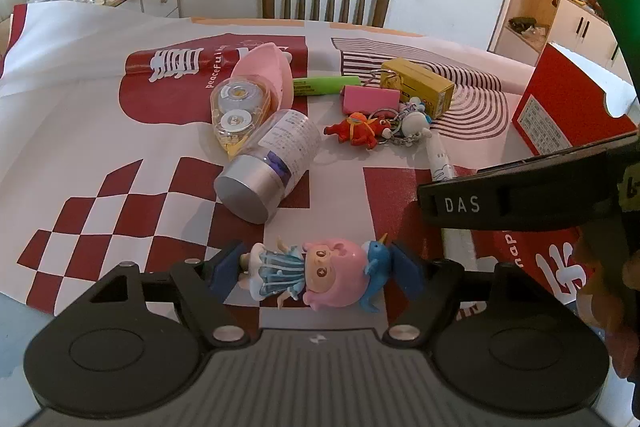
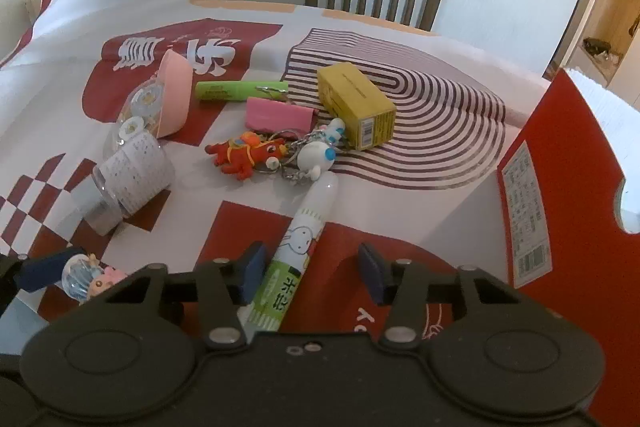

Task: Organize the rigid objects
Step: 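Grasp the pink doll with the left gripper while the right grasps the white glue stick, then carry doll and glue stick into the shoebox and open both grippers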

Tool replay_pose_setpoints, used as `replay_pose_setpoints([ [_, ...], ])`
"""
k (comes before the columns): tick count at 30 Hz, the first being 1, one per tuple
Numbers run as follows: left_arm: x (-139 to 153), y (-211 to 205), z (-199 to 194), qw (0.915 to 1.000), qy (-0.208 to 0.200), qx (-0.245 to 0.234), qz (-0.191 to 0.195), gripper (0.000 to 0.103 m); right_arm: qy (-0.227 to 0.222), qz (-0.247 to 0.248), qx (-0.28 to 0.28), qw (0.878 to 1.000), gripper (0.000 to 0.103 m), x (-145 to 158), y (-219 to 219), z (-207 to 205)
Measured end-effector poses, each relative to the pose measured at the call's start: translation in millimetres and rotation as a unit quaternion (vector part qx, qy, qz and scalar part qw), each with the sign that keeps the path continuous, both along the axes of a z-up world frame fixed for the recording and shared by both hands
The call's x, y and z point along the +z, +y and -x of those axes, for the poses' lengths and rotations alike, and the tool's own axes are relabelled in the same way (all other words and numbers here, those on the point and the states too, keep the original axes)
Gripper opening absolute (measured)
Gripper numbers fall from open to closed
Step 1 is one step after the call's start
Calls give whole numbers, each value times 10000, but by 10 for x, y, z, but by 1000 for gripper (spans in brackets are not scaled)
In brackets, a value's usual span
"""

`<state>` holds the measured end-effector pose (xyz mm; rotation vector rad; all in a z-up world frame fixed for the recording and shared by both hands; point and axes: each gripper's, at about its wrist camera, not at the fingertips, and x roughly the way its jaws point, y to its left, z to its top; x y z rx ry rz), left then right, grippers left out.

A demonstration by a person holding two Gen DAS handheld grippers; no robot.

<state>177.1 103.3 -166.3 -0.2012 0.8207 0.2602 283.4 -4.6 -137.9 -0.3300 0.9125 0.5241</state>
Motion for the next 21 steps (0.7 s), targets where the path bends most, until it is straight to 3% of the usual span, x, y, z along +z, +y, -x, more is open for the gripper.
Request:
replay_pose_setpoints([
  [9, 15, 8, 22, 10000, 66, -33, 35, 78, 41, -96, -94, 9999, 16, 50, -111, 12],
  [21, 255, -25, 183, 9998, -28, -84, 168, 78, 98, -467, -177, 9987, 16, 362, -430, 228],
])
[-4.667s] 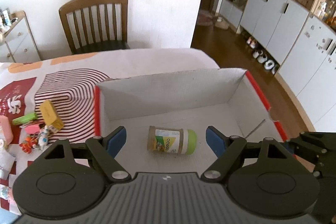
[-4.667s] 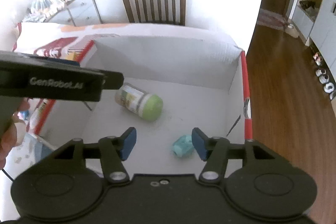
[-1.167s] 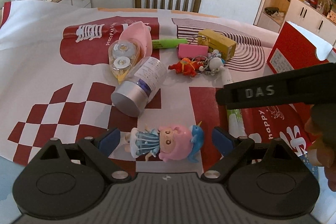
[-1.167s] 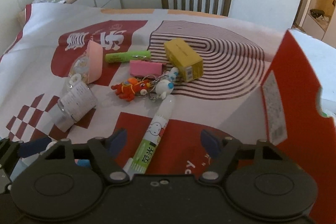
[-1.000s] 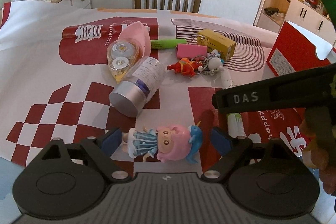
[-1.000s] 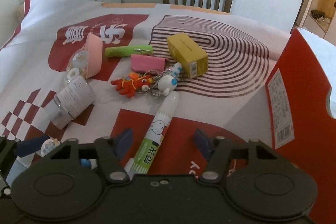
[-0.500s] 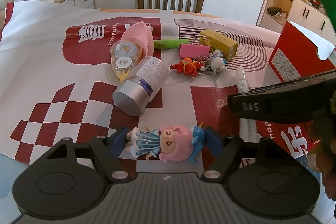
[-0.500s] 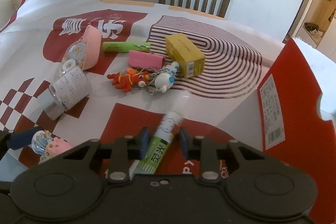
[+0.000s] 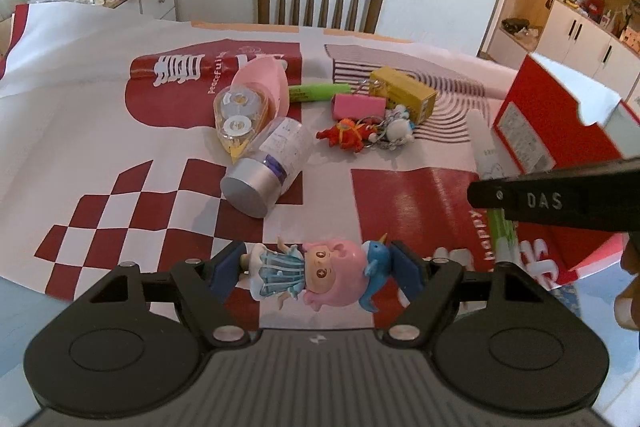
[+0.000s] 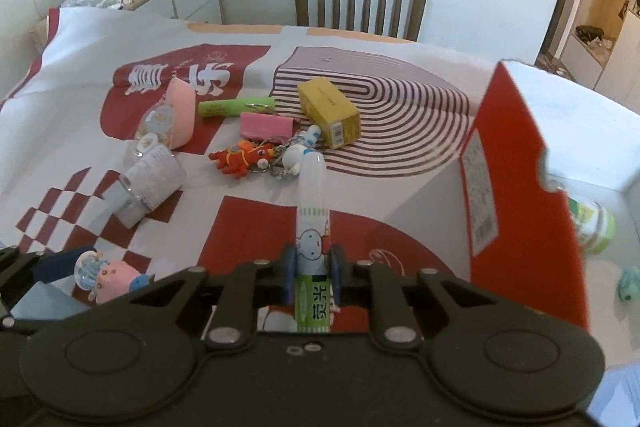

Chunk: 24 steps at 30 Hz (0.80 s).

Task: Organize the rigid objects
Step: 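Carry doll and glue stick into the shoebox and open both grippers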

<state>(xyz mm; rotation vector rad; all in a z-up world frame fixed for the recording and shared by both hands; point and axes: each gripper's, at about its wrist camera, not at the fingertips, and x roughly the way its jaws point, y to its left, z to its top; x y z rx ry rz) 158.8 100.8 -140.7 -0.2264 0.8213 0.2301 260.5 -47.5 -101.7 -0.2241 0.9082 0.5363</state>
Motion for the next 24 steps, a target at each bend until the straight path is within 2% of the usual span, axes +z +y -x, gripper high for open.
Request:
replay_pose_setpoints([
  [13, 496, -220, 221, 9984, -370, -433, -53, 78, -142, -378, -118, 9991, 16, 514, -367, 346],
  [24, 1107, -517, 146, 9905, -813, -1078, -246, 78, -334, -586, -427, 9968, 16, 1062, -747, 387],
])
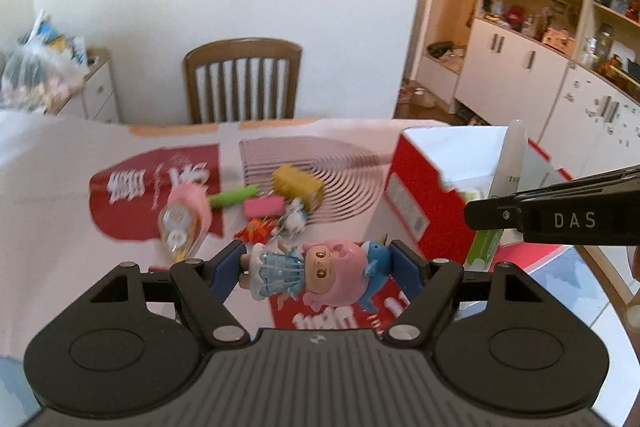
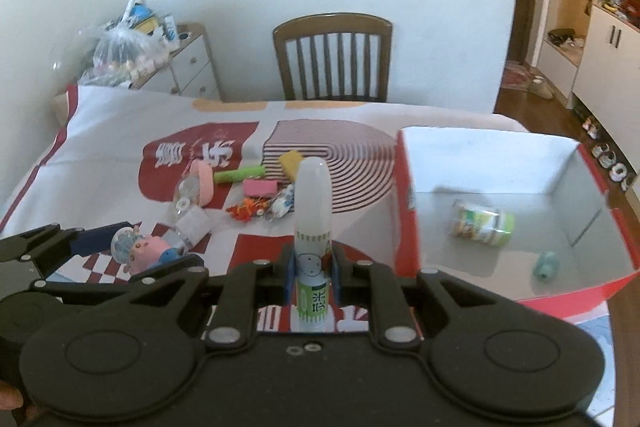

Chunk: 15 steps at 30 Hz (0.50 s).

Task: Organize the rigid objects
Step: 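Carry doll and glue stick into the shoebox and open both grippers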

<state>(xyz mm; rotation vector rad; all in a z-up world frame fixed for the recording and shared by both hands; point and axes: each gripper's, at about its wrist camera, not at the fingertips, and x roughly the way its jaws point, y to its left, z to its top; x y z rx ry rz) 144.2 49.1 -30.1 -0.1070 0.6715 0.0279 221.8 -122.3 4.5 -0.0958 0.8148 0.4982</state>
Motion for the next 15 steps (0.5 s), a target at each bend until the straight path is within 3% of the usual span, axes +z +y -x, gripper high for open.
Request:
replay_pose_setpoints([
  [15, 307, -672, -362, 9976, -136, -674, -92, 78, -223, 45, -416, 9989, 16, 324, -718, -332],
])
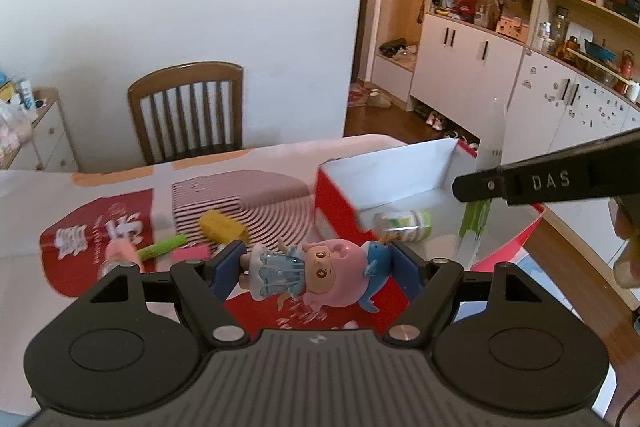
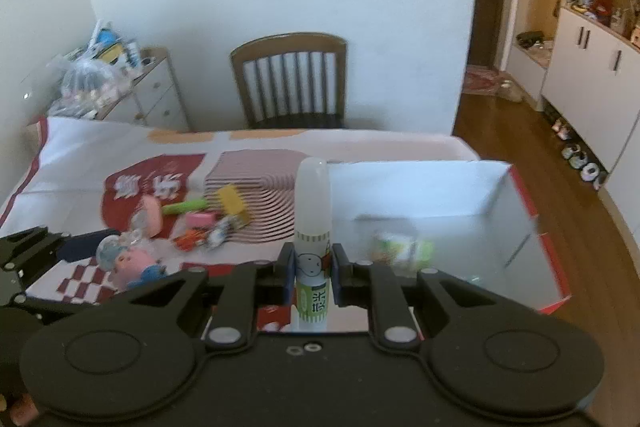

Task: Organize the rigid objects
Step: 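Carry doll and glue stick into the shoebox and open both grippers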

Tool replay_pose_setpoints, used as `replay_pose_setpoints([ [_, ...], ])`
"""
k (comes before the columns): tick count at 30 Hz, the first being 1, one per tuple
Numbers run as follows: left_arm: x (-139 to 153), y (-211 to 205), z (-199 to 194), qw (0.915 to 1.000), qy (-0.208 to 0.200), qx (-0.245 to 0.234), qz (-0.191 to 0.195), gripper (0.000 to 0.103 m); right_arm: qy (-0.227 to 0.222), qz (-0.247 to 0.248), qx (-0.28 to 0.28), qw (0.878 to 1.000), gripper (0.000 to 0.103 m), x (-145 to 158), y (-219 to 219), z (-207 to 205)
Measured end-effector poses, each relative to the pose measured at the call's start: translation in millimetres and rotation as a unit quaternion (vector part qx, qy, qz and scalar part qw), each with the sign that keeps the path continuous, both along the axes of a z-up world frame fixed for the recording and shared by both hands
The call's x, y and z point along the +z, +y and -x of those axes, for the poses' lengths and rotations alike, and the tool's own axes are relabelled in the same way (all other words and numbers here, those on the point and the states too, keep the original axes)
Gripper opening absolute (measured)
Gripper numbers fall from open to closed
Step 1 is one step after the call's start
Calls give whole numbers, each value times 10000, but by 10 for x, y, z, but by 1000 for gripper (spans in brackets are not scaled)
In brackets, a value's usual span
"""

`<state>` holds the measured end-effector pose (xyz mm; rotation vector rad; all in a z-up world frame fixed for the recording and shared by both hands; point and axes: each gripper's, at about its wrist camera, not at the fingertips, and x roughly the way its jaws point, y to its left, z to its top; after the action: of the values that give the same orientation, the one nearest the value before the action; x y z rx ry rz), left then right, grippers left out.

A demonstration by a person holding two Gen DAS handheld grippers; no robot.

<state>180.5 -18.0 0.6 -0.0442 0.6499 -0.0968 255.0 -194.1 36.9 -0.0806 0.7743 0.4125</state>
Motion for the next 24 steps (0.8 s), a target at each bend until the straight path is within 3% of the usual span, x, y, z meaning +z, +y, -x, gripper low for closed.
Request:
replay_pose_setpoints([
  [10, -95, -594, -399, 9997, 208, -42, -135, 78, 24, 85, -322, 9994, 16, -103, -646, -428],
  [24, -495, -1361, -1063, 9956, 874, -5, -342, 78, 612, 211, -265, 9976, 16, -635, -1097, -1067],
])
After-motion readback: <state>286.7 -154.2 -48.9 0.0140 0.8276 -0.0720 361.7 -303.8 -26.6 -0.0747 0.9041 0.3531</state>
